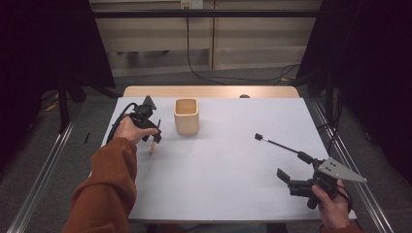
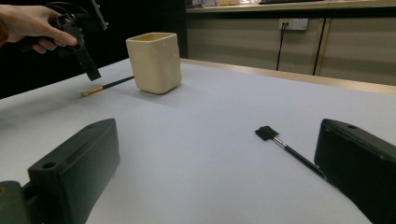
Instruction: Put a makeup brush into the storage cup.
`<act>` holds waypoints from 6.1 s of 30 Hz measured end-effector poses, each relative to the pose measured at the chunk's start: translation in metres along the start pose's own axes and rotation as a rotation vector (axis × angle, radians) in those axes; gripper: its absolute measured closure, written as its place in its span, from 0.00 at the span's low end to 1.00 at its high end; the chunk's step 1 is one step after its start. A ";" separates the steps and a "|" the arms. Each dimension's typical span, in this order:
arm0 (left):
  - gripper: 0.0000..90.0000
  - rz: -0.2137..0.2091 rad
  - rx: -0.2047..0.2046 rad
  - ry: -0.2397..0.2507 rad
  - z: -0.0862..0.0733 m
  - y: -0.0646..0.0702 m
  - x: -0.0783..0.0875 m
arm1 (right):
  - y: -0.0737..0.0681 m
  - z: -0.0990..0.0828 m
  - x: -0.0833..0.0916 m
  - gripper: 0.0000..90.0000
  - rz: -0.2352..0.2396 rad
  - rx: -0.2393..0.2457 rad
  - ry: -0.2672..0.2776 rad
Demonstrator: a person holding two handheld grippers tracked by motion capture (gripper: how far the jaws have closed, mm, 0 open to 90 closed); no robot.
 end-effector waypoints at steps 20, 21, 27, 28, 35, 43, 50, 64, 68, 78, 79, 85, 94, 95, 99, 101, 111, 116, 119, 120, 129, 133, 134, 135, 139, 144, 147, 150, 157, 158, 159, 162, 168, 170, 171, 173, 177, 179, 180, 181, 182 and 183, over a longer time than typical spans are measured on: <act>0.67 -0.001 0.063 -0.063 -0.001 0.006 -0.014 | 0.000 0.000 0.000 0.00 -0.001 -0.004 -0.004; 0.69 0.002 0.073 -0.061 0.000 0.007 -0.014 | -0.001 0.000 0.000 0.00 -0.001 -0.004 -0.003; 0.74 0.018 0.073 -0.094 0.000 0.012 -0.023 | -0.001 -0.001 -0.001 0.00 -0.001 -0.004 -0.005; 0.75 0.028 0.064 -0.103 -0.001 0.011 -0.024 | -0.001 -0.001 -0.001 0.00 0.000 -0.003 -0.006; 0.86 0.065 0.074 -0.114 -0.002 0.008 -0.025 | -0.001 -0.001 0.000 0.00 0.001 0.000 -0.007; 0.88 0.083 0.108 -0.116 -0.002 0.008 -0.026 | -0.001 -0.001 0.000 0.00 0.000 0.005 -0.008; 0.94 0.062 0.138 -0.116 -0.002 0.005 -0.026 | -0.001 -0.001 0.001 0.00 0.000 -0.003 -0.006; 0.94 0.024 0.138 -0.106 -0.003 0.003 -0.024 | 0.000 -0.002 0.002 0.00 -0.003 -0.002 -0.010; 0.94 0.007 0.145 -0.094 -0.004 0.003 -0.023 | -0.001 -0.002 0.001 0.00 -0.002 -0.006 -0.009; 0.94 -0.032 0.161 -0.006 -0.004 -0.001 -0.011 | 0.000 -0.002 0.001 0.00 -0.004 -0.002 -0.010; 0.94 -0.036 0.157 -0.002 -0.004 -0.002 -0.008 | 0.000 -0.002 0.001 0.00 -0.004 -0.002 -0.009; 0.94 -0.055 0.168 0.078 -0.010 -0.005 -0.001 | -0.001 -0.001 0.002 0.00 -0.004 -0.009 -0.005; 0.94 -0.071 0.126 0.224 -0.011 -0.004 0.017 | 0.000 -0.002 0.001 0.00 -0.004 -0.001 -0.008; 0.94 -0.053 0.120 0.242 -0.011 -0.003 0.019 | 0.000 -0.002 0.001 0.00 -0.005 -0.002 -0.008; 0.94 -0.017 0.111 0.300 -0.010 -0.002 0.024 | 0.000 -0.002 0.001 0.00 -0.003 0.000 -0.011; 0.94 -0.004 0.099 0.339 -0.009 -0.002 0.026 | 0.000 -0.002 0.001 0.00 -0.003 0.000 -0.010; 0.94 0.006 0.056 0.578 -0.002 0.002 0.047 | -0.001 -0.002 0.001 0.00 -0.004 -0.003 -0.007; 0.94 0.072 0.021 0.684 -0.002 -0.002 0.058 | 0.000 -0.002 0.001 0.00 -0.004 0.002 -0.010; 0.94 0.090 0.026 0.767 -0.001 -0.003 0.066 | 0.000 -0.002 0.001 0.00 -0.003 0.000 -0.008; 0.94 0.106 0.018 0.785 -0.001 -0.003 0.068 | 0.000 -0.002 0.001 0.00 -0.004 0.000 -0.009; 0.94 0.137 -0.061 0.975 0.000 0.019 0.098 | 0.000 -0.002 0.000 0.00 -0.002 0.001 -0.009; 0.94 0.151 -0.052 1.007 -0.003 0.017 0.104 | -0.001 -0.002 0.001 0.00 -0.001 -0.004 -0.007; 0.94 0.154 -0.051 1.013 -0.004 0.016 0.105 | -0.001 -0.002 0.001 0.00 0.000 -0.003 -0.007; 0.94 0.147 -0.049 1.022 -0.004 0.015 0.107 | -0.001 -0.002 0.001 0.00 -0.001 -0.002 -0.007; 0.94 0.151 -0.050 1.044 -0.006 0.013 0.112 | 0.000 -0.001 0.001 0.00 -0.002 0.006 -0.007; 0.94 0.122 -0.066 1.084 -0.009 0.016 0.118 | -0.001 -0.001 0.001 0.00 0.000 -0.004 -0.004; 0.94 0.104 -0.089 1.111 -0.011 0.023 0.123 | -0.001 -0.001 0.001 0.00 0.002 -0.004 -0.004; 0.94 0.075 -0.121 1.121 -0.012 0.032 0.125 | -0.001 -0.001 0.001 0.00 0.000 -0.005 -0.002; 0.94 -0.053 -0.226 1.093 -0.009 0.058 0.117 | -0.001 -0.001 0.001 0.00 0.004 0.000 -0.006; 0.94 -0.061 -0.236 1.092 -0.008 0.060 0.116 | -0.001 -0.001 0.001 0.00 0.005 0.005 -0.006; 0.94 -0.069 -0.242 1.092 -0.008 0.063 0.115 | -0.001 -0.001 0.000 0.00 0.004 0.005 -0.008; 0.94 -0.094 -0.267 1.096 -0.006 0.073 0.112 | -0.001 -0.002 0.000 0.00 0.006 0.007 -0.009; 0.94 -0.141 -0.303 1.103 -0.004 0.088 0.112 | -0.001 -0.001 0.000 0.00 0.005 0.006 -0.007; 0.94 -0.167 -0.307 1.098 -0.003 0.092 0.110 | -0.001 -0.001 0.000 0.00 0.005 0.008 -0.008; 0.94 -0.178 -0.312 1.095 -0.003 0.094 0.110 | -0.001 -0.001 0.000 0.00 0.005 0.005 -0.007; 0.94 -0.188 -0.324 1.094 -0.002 0.098 0.109 | -0.001 -0.001 0.000 0.00 0.005 0.005 -0.007; 0.94 -0.197 -0.347 1.089 0.001 0.107 0.107 | -0.001 -0.001 0.000 0.00 0.006 0.006 -0.007; 0.94 -0.201 -0.360 1.085 0.002 0.113 0.105 | -0.002 -0.001 0.000 0.00 0.007 0.005 -0.006; 0.94 -0.193 -0.369 1.078 0.003 0.117 0.103 | -0.001 -0.001 0.000 0.00 0.007 0.004 -0.005; 0.94 -0.198 -0.379 1.067 0.004 0.120 0.101 | -0.001 -0.001 0.000 0.00 0.007 0.004 -0.005; 0.94 -0.196 -0.390 1.059 0.005 0.123 0.099 | -0.001 -0.001 0.000 0.00 0.008 0.004 -0.005; 0.94 -0.200 -0.398 1.056 0.006 0.126 0.097 | -0.002 -0.001 0.000 0.00 0.009 0.005 -0.006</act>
Point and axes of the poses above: each handheld gripper's, and its own axes: x roughly backward along the jaws, z roughly out of its top, y roughly to its right, the point moved 9 cm from there along -x, roughly forward along the jaws, and after that the axes turned 13 degrees about -x, right-handed, at the moved point
